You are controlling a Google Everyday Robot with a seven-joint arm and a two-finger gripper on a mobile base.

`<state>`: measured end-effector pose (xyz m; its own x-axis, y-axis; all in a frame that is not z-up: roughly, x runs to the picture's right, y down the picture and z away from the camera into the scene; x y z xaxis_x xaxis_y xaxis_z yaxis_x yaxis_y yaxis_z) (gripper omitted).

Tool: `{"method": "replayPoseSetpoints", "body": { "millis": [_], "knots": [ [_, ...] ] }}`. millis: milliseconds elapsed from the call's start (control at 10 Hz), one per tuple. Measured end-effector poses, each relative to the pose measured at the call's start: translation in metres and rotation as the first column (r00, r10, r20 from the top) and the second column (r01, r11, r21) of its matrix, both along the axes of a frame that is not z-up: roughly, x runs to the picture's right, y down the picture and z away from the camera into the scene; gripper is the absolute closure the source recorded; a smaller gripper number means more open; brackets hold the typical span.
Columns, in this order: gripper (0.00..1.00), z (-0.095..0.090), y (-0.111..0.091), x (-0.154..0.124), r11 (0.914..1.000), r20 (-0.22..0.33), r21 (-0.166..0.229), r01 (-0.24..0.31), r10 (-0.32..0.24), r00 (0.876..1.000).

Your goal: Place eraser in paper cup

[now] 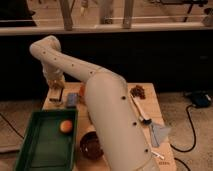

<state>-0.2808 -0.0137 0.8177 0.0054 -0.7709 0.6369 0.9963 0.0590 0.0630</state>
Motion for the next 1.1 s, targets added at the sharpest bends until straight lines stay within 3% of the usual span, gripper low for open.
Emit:
{"method": "replayPoseSetpoints", "body": {
  "millis": [600,1100],
  "knots": [
    [0.97,0.019,0.005,-0.009,0.9984,-0.084,-0.044,-0.034,0.031,0.996],
    [0.97,0.026,0.008,-0.007,0.9965,-0.104,-0.067,-0.049,0.042,0.994]
  ]
}}
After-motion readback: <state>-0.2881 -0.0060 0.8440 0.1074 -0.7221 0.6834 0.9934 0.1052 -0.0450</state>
